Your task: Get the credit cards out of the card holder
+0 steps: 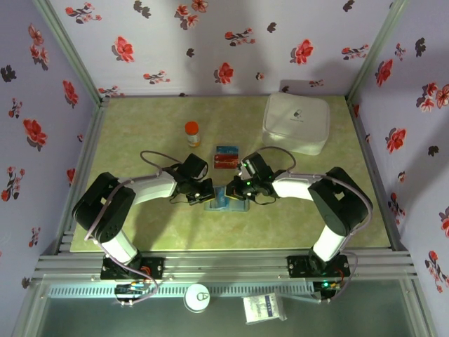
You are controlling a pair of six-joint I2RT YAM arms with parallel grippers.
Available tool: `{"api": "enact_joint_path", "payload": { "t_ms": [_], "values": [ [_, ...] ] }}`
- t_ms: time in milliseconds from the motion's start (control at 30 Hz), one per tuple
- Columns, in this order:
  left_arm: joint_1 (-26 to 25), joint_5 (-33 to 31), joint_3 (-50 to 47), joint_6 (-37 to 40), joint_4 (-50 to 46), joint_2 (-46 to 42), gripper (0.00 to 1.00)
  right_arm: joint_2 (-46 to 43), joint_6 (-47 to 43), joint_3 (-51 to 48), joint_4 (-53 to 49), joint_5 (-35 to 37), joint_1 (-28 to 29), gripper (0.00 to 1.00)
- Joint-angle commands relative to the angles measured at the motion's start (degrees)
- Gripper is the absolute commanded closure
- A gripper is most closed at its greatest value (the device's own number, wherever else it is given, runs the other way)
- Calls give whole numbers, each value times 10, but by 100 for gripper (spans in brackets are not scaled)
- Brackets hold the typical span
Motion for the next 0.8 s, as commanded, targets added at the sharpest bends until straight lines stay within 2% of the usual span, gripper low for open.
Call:
{"api": "enact_joint_path", "payload": {
  "t_ms": [0, 100, 200, 400, 533, 767],
  "values": [
    [1, -7, -12, 0, -23, -4, 100, -12, 10, -8, -8, 4, -5, 87],
    [1, -6, -10, 0, -21, -1, 100, -12, 12, -8, -5, 2, -5, 87],
    [1, -6, -13, -2, -19, -3, 100, -10, 14, -8, 0, -3, -5, 92],
    [2, -6, -13, -1, -19, -1, 100, -10, 15, -8, 0, -3, -5, 90],
    [2, -5, -10, 0, -22, -1, 100, -13, 15, -10, -3, 2, -5, 81],
    [2, -6, -11, 0, -23, -2, 100, -14, 17, -10, 4, -2, -5, 92]
  ]
}}
